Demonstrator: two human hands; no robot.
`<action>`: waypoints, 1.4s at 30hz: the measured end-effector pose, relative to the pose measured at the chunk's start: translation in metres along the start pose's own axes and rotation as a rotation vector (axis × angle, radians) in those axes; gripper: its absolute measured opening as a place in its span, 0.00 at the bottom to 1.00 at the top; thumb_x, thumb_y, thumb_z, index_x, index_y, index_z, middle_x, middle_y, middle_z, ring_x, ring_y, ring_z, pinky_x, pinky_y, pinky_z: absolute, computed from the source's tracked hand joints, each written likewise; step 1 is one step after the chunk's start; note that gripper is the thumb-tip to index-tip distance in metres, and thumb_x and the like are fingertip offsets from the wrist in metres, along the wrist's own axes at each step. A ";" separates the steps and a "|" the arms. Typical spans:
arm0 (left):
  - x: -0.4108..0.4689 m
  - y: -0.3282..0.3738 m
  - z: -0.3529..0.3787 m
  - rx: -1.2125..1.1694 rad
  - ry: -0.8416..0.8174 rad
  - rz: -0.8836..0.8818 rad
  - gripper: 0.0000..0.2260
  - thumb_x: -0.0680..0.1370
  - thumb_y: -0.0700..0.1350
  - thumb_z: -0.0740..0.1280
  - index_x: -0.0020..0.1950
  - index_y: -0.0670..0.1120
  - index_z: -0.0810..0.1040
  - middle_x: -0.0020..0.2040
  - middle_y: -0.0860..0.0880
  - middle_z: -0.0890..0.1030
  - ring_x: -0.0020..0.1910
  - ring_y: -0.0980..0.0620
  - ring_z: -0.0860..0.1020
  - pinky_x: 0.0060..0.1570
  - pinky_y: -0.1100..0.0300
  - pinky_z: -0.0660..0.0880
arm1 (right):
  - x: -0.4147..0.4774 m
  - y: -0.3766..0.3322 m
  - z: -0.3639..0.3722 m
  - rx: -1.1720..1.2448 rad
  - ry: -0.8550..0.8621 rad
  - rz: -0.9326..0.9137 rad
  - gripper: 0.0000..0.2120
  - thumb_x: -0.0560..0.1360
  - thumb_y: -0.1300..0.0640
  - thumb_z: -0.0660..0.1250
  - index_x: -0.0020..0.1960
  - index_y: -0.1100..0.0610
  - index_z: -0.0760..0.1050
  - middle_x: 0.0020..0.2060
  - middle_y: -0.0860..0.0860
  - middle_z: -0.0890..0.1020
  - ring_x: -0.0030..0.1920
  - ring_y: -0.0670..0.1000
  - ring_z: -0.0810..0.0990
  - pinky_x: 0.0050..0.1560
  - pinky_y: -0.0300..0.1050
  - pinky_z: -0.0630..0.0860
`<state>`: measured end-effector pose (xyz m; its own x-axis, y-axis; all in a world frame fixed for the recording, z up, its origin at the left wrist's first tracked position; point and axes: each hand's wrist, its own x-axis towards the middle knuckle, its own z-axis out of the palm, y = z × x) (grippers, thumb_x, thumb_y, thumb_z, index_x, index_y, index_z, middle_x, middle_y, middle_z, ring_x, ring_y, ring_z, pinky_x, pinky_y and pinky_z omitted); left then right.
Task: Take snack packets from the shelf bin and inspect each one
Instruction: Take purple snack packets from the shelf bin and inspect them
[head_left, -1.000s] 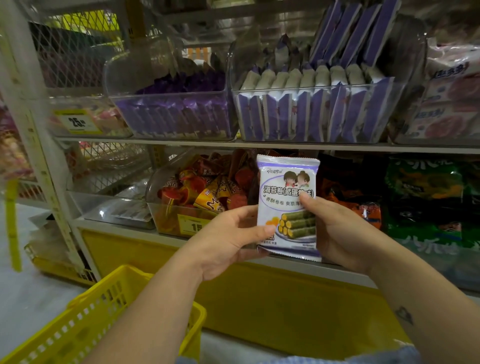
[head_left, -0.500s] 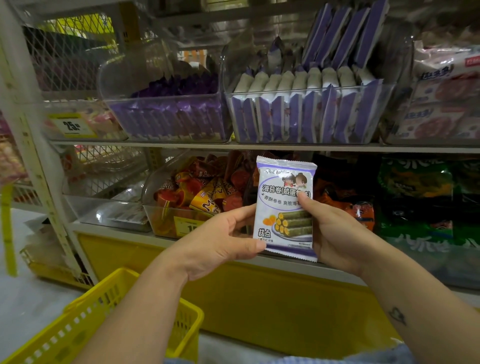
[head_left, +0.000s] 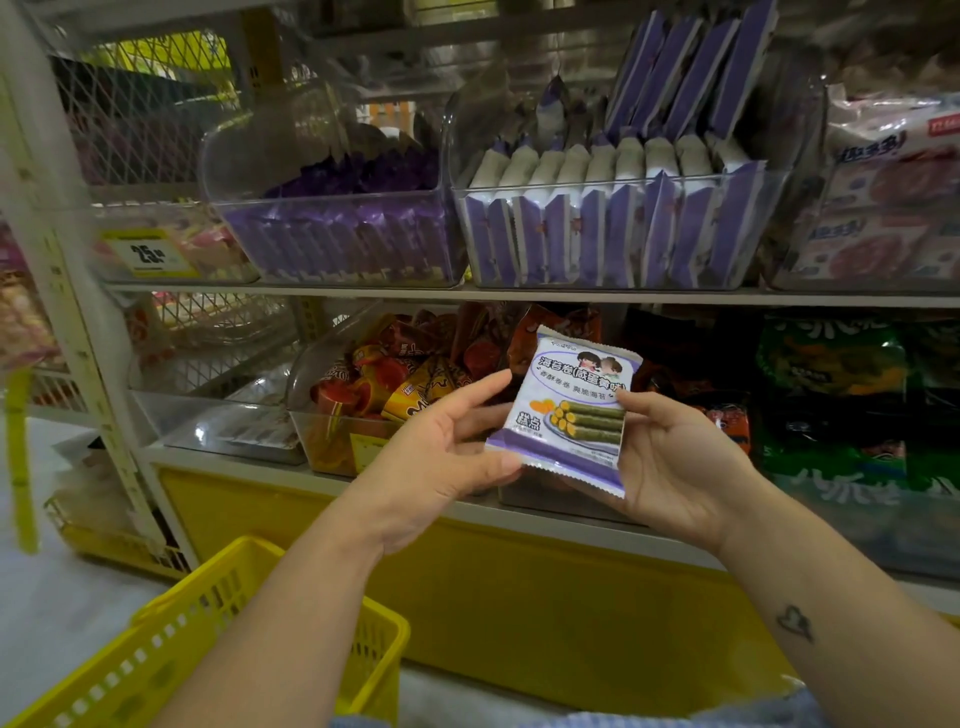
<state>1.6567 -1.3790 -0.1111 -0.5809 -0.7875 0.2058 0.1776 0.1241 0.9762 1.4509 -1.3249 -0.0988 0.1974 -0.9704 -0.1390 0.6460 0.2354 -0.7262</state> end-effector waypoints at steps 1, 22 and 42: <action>0.001 0.000 0.001 0.057 0.055 0.037 0.27 0.69 0.33 0.73 0.62 0.57 0.74 0.60 0.51 0.82 0.52 0.52 0.83 0.47 0.62 0.79 | 0.000 0.000 0.000 0.009 0.000 -0.021 0.21 0.81 0.52 0.53 0.64 0.65 0.72 0.59 0.66 0.80 0.57 0.64 0.81 0.50 0.64 0.80; 0.003 -0.013 0.024 0.021 0.024 -0.009 0.24 0.74 0.43 0.69 0.69 0.53 0.70 0.62 0.50 0.81 0.59 0.48 0.80 0.52 0.52 0.78 | 0.010 0.017 0.001 -0.534 0.184 -0.280 0.19 0.75 0.48 0.66 0.63 0.54 0.73 0.55 0.52 0.83 0.50 0.52 0.85 0.49 0.49 0.82; 0.007 -0.012 0.013 -0.363 0.105 -0.008 0.23 0.72 0.40 0.67 0.67 0.50 0.72 0.61 0.44 0.81 0.58 0.42 0.81 0.50 0.42 0.80 | 0.002 0.013 0.005 -0.823 -0.007 -0.515 0.26 0.66 0.51 0.74 0.63 0.45 0.73 0.51 0.46 0.85 0.51 0.48 0.85 0.45 0.44 0.82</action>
<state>1.6396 -1.3782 -0.1204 -0.5022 -0.8476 0.1714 0.4541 -0.0898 0.8864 1.4637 -1.3238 -0.1050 0.0408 -0.9431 0.3301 -0.0630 -0.3322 -0.9411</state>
